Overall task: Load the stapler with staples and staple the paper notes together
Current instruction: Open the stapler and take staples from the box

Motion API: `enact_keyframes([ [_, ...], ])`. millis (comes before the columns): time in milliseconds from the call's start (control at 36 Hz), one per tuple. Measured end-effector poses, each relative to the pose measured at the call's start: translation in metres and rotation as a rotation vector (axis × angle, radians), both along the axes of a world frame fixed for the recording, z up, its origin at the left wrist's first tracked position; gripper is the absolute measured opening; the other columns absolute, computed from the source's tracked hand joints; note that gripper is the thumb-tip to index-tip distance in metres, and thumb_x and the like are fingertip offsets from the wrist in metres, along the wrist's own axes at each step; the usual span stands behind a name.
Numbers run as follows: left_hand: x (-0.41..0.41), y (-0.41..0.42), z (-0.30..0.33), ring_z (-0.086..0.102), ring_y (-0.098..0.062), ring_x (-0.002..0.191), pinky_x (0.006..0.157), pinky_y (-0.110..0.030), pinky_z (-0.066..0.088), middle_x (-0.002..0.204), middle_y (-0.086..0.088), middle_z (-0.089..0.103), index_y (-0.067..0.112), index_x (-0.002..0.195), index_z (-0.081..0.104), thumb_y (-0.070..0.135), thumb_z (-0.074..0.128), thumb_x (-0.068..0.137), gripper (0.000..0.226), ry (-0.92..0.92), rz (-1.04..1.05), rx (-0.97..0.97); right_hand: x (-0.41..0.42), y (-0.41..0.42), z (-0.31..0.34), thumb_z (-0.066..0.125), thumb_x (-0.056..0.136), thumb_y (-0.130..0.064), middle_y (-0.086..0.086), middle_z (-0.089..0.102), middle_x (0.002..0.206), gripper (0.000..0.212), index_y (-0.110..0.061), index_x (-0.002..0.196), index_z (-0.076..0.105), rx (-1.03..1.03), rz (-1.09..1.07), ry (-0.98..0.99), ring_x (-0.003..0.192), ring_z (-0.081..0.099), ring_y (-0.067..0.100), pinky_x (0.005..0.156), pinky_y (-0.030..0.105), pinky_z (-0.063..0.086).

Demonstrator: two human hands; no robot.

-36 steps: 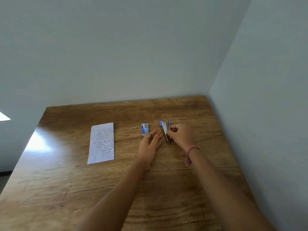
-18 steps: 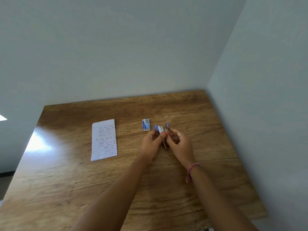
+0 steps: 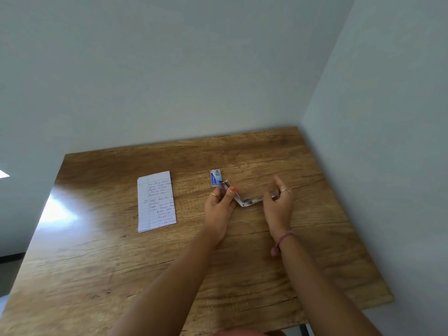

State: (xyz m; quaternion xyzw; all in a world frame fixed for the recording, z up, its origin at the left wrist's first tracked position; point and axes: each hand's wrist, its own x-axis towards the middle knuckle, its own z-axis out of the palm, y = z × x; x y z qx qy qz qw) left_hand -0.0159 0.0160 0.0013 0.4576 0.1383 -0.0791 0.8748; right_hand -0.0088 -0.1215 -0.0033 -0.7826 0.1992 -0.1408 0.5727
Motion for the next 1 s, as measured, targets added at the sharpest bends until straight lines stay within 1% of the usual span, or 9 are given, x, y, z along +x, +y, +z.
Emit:
enact_keyframes([
  [83, -0.002, 0.005, -0.001, 0.068, -0.012, 0.100, 0.088, -0.029, 0.055, 0.100, -0.003, 0.074, 0.015, 0.106, 0.066, 0.008, 0.051, 0.098, 0.019, -0.005, -0.025, -0.066, -0.002, 0.004, 0.001, 0.058, 0.083, 0.003, 0.003, 0.047, 0.136, 0.048, -0.023, 0.123, 0.059, -0.136, 0.059, -0.003, 0.095, 0.054, 0.012, 0.078, 0.022, 0.050],
  [194, -0.002, 0.010, -0.001, 0.068, -0.014, 0.101, 0.092, -0.032, 0.054, 0.095, -0.002, 0.074, 0.013, 0.101, 0.066, 0.005, 0.052, 0.095, 0.018, 0.000, 0.001, -0.196, -0.007, 0.009, 0.004, 0.056, 0.079, 0.008, 0.007, 0.044, 0.138, 0.051, -0.019, 0.122, 0.061, -0.325, 0.130, 0.021, 0.129, 0.039, 0.025, 0.105, 0.045, 0.038],
  [306, 0.001, 0.014, -0.001, 0.067, -0.015, 0.103, 0.090, -0.028, 0.055, 0.104, -0.006, 0.070, 0.012, 0.100, 0.067, 0.003, 0.052, 0.094, 0.019, 0.012, 0.006, -0.281, -0.025, 0.009, 0.003, 0.061, 0.079, 0.000, 0.004, 0.050, 0.131, 0.047, -0.020, 0.121, 0.062, -0.419, 0.247, 0.028, 0.127, 0.039, 0.024, 0.107, 0.044, 0.034],
  [417, 0.002, 0.017, 0.000, 0.068, -0.013, 0.101, 0.085, -0.026, 0.056, 0.102, -0.005, 0.072, 0.010, 0.108, 0.066, 0.004, 0.047, 0.097, 0.023, 0.017, -0.058, -0.271, -0.026, 0.002, 0.013, 0.068, 0.079, -0.018, 0.002, 0.051, 0.128, 0.046, -0.030, 0.122, 0.060, -0.436, 0.414, 0.240, 0.126, 0.039, 0.025, 0.106, 0.050, 0.032],
  [500, 0.001, 0.019, 0.001, 0.068, -0.013, 0.098, 0.087, -0.026, 0.055, 0.097, -0.003, 0.073, 0.014, 0.103, 0.070, 0.006, 0.048, 0.097, 0.025, 0.015, -0.110, -0.266, -0.018, 0.001, 0.030, 0.070, 0.081, -0.022, -0.002, 0.062, 0.120, 0.037, -0.025, 0.118, 0.063, -0.283, 0.489, 0.151, 0.117, 0.055, 0.015, 0.100, 0.037, 0.044],
  [611, 0.002, 0.020, 0.002, 0.066, -0.016, 0.098, 0.097, -0.032, 0.051, 0.102, -0.006, 0.071, 0.014, 0.099, 0.073, 0.010, 0.056, 0.089, 0.019, 0.016, -0.156, -0.284, -0.004, 0.011, 0.052, 0.068, 0.087, -0.028, -0.008, 0.069, 0.104, 0.029, -0.022, 0.115, 0.067, -0.169, 0.589, 0.022, 0.089, 0.063, -0.006, 0.077, 0.013, 0.051],
  [806, 0.005, 0.021, -0.001, 0.062, -0.020, 0.109, 0.106, -0.038, 0.041, 0.113, -0.010, 0.068, 0.014, 0.107, 0.070, 0.021, 0.058, 0.086, 0.025, 0.039, -0.172, -0.307, 0.018, 0.017, 0.065, 0.069, 0.083, -0.033, -0.016, 0.062, 0.084, 0.021, -0.022, 0.100, 0.075, -0.419, 0.706, 0.011, 0.076, 0.059, -0.005, 0.065, 0.009, 0.041],
  [944, 0.006, 0.019, 0.002, 0.068, -0.018, 0.105, 0.086, -0.028, 0.055, 0.109, -0.009, 0.073, 0.013, 0.102, 0.074, 0.021, 0.055, 0.089, 0.024, 0.025, -0.167, -0.291, 0.021, 0.023, 0.068, 0.071, 0.078, -0.031, -0.032, 0.057, 0.071, 0.013, -0.021, 0.086, 0.075, -0.457, 0.754, -0.008, 0.068, 0.058, -0.018, 0.057, 0.002, 0.042],
  [1000, 0.005, 0.019, 0.004, 0.069, -0.016, 0.103, 0.084, -0.026, 0.056, 0.107, -0.009, 0.074, 0.013, 0.096, 0.076, 0.019, 0.055, 0.089, 0.023, 0.015, -0.175, -0.301, 0.020, 0.028, 0.067, 0.071, 0.077, -0.035, -0.028, 0.062, 0.067, 0.013, -0.025, 0.084, 0.073, -0.468, 0.733, 0.008, 0.065, 0.061, -0.012, 0.055, 0.007, 0.047],
])
